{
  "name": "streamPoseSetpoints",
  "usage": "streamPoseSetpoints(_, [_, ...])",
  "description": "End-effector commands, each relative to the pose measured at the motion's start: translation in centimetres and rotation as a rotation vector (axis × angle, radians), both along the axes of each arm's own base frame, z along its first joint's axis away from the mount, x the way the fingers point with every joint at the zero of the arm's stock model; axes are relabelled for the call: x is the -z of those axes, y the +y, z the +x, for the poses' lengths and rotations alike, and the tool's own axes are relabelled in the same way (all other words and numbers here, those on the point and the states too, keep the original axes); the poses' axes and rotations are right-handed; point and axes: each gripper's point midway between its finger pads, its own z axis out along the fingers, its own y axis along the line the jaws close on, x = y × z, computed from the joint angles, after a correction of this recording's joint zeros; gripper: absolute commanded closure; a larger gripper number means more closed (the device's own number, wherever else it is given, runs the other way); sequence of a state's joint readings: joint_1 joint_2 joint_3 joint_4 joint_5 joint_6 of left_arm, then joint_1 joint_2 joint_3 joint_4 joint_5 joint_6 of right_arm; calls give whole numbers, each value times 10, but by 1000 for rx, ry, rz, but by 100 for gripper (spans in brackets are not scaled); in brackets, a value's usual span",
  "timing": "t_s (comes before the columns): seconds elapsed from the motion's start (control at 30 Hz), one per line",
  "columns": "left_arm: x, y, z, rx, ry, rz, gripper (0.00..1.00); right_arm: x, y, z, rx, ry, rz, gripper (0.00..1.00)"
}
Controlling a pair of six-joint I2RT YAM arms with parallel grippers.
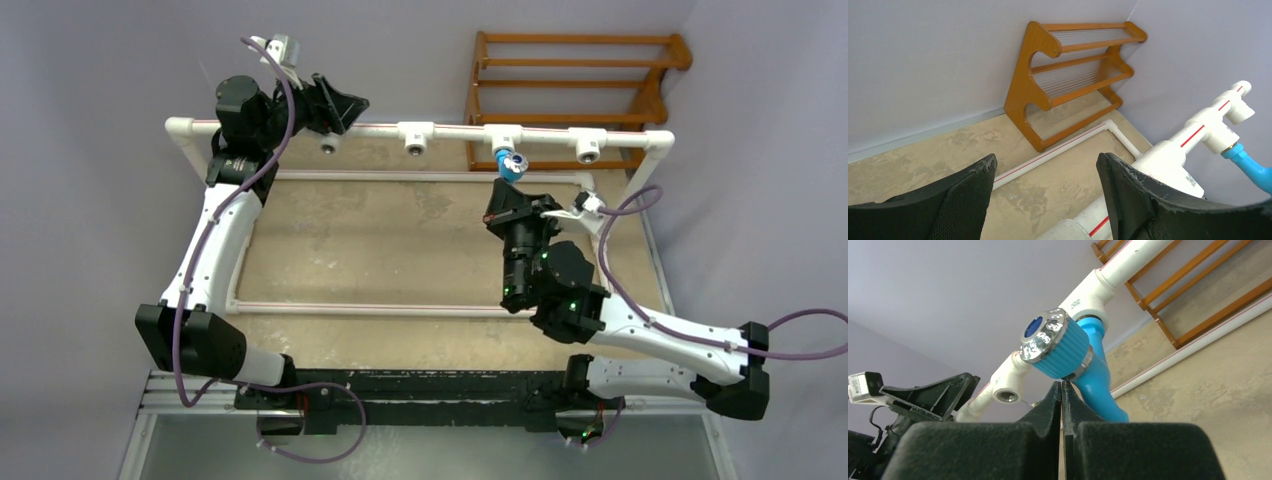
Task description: Install the water faucets
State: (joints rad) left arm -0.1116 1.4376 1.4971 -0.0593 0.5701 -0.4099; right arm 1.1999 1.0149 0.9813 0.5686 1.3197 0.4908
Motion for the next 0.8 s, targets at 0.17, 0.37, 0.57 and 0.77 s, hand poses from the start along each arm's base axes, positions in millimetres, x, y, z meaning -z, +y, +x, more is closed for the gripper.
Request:
streamPoseSetpoints(0.17, [106, 18, 9, -68, 369, 32, 27, -5, -62, -15, 117, 35, 109, 100])
streamPoseSetpoints(0.37, [106, 18, 9, -69, 368, 32, 27, -32, -51, -19, -7, -54, 50, 100])
streamPoseSetpoints(0.57, [107, 18, 9, -70, 368, 34, 27, -62, -18, -25, -184, -189, -64, 100])
streamPoseSetpoints(0.77, [107, 18, 9, -69, 368, 33, 27, -75, 11, -16, -202, -206, -169, 100])
